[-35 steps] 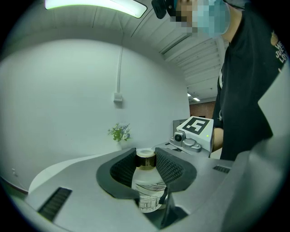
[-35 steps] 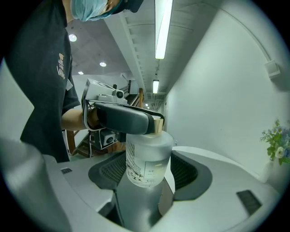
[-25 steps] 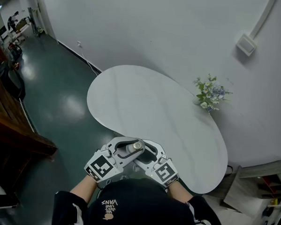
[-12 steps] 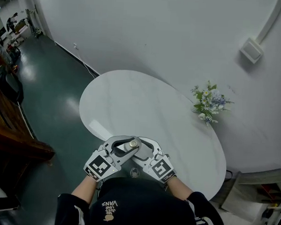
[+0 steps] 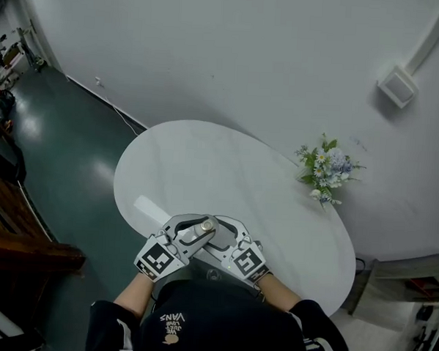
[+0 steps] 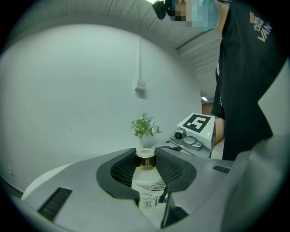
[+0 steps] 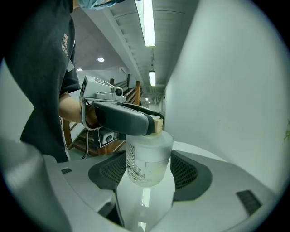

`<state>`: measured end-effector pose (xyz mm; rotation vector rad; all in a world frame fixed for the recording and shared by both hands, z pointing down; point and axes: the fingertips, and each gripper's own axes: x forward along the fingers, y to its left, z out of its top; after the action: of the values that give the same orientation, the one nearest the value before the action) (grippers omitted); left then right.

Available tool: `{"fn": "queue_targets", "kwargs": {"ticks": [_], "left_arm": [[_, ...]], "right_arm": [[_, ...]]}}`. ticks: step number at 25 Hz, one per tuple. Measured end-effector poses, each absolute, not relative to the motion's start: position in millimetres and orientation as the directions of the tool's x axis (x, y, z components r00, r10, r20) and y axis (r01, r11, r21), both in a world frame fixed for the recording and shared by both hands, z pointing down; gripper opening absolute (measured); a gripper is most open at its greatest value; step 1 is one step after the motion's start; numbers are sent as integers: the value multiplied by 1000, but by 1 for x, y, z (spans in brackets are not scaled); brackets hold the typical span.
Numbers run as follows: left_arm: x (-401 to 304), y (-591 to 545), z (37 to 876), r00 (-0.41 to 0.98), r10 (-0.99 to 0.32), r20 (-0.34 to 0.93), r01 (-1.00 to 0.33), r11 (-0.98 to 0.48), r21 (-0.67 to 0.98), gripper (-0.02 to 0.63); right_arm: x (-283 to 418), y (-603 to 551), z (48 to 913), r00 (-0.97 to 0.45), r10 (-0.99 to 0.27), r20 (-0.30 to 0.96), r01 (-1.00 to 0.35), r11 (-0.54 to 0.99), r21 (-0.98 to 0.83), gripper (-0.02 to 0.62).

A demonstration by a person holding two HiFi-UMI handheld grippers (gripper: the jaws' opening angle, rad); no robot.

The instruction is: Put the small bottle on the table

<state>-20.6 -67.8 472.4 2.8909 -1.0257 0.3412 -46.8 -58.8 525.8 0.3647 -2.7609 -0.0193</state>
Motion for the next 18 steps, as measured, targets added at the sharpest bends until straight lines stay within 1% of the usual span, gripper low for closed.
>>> {"fn": "queue_targets", "kwargs": {"ticks": [10,18], "left_arm": [[-57,-149,485,815,-516,264,-522,-851,-52,149],[-81,-203,502,844,-461,275,-466,-883,-51,147]], "right_arm": [[-85,-143,539,-861,-383,334,-389,920,51,275],[-108,-200,555,-823,-442,357,-447,892,73,273]]}}
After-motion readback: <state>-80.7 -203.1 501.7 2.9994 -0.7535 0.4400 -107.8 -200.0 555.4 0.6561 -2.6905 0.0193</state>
